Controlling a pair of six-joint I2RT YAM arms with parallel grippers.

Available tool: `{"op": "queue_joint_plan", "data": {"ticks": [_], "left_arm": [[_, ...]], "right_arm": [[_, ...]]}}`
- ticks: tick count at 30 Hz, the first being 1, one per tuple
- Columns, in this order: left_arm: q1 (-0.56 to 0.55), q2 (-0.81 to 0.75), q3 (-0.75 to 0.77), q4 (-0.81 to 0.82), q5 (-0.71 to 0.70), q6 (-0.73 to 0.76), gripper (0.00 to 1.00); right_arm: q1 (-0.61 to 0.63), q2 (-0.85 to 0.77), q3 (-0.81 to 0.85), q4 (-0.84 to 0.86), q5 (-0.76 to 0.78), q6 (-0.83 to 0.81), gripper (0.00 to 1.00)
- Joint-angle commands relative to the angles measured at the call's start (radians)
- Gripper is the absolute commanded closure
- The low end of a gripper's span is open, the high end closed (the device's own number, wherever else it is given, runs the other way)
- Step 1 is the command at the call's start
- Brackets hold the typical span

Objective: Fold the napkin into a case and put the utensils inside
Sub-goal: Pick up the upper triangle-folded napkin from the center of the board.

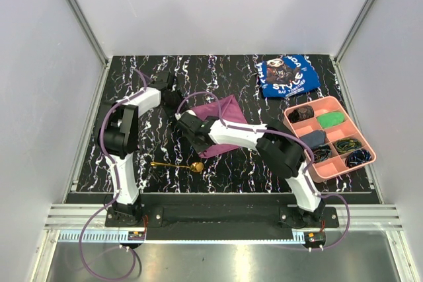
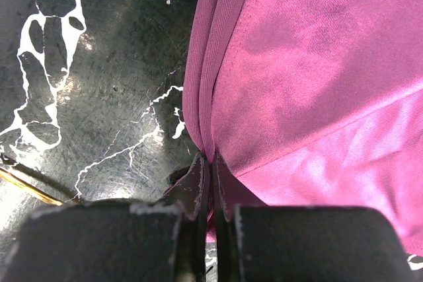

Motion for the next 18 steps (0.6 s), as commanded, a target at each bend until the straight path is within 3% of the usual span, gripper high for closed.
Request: {"op": "queue_joint_plan", "data": {"ticks": [1,10,18], "left_arm": [[-0.009,0.004,-0.023,0.010,0.011,-0.032,0.44],[-0.015,0.007,-0.032,0.010,-0.032,-0.058,0.46],[-0.026,0.019,-0.035,0.001,-0.058,-0.055,0.48]], "right_arm": [[-0.011,-0.020,-0.069,0.055,-0.057,0.007,1.00],[-0.072,-0.158,-0.132,0.109,-0.170,0.027,1.00],[-0.098,-0.175,-0.121,0.113,-0.196,0.027,1.00]]}}
